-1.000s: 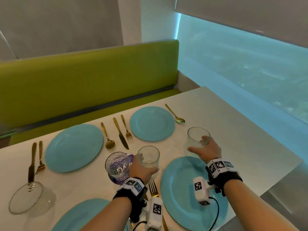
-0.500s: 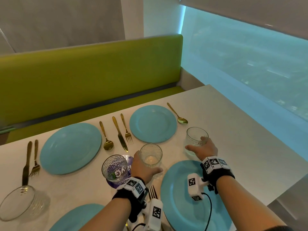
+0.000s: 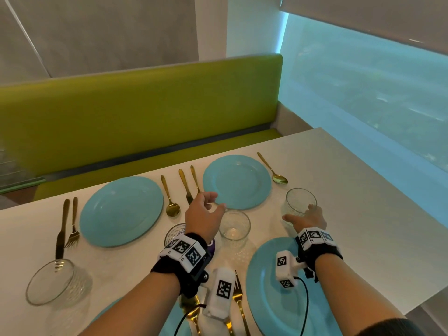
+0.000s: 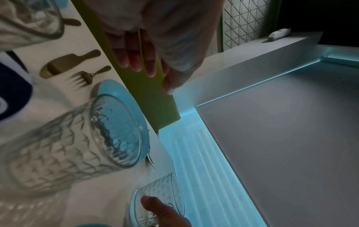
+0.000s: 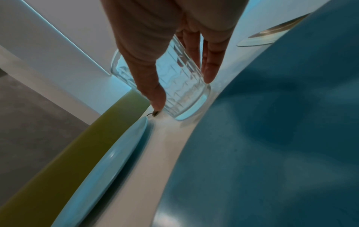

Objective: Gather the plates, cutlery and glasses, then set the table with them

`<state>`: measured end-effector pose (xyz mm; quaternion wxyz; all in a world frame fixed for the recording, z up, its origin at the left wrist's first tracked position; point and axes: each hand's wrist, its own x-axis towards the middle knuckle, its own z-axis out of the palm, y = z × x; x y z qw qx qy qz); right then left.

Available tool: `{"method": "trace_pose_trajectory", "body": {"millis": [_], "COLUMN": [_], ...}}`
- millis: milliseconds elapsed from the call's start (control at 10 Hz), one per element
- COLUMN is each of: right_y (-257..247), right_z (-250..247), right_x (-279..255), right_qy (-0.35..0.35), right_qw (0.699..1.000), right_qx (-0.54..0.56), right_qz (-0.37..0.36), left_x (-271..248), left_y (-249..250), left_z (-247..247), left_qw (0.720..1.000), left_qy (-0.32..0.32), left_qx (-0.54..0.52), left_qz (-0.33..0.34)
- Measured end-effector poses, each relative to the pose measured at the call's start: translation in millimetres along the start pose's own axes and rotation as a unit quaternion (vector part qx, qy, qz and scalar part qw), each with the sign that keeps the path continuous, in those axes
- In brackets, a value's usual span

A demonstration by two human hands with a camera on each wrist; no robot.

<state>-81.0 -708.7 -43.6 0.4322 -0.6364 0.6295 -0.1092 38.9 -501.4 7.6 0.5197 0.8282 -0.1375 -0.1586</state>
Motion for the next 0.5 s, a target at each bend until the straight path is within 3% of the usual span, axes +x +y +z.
{"method": "trace_pose_trajectory", "body": {"millis": [300,500], "right_y": [-12,-25], "right_z": [-15,-20], "right_x": [-24,-62], "right_qy": [0.000,0.041], "right_qw": [1.000,0.998], "right_qx": [0.006,0.044], "right_qz": [0.027,-0.011], "left_x": [-11,-24], "left_y": [2,6], "left_z": [-14,-40], "left_qw": [1.000,0.998], "left_qy": [-0.011,-0.031], "left_qx": [-0.015,-0.019], "left_qz": [0.014,0.048]}}
